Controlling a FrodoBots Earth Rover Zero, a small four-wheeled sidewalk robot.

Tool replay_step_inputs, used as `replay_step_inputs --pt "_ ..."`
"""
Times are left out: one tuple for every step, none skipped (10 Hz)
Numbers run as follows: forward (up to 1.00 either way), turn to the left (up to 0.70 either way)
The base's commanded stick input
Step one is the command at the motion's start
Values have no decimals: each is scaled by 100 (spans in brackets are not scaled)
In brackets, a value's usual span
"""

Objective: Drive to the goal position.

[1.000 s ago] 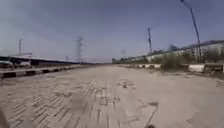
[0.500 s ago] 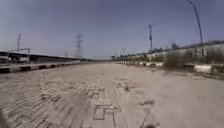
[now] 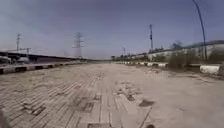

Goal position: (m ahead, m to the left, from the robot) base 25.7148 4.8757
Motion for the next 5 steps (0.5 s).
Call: replay_step_inputs --pt "100 0" --pt "100 0" --pt "100 0" --pt "100 0" --pt "100 0"
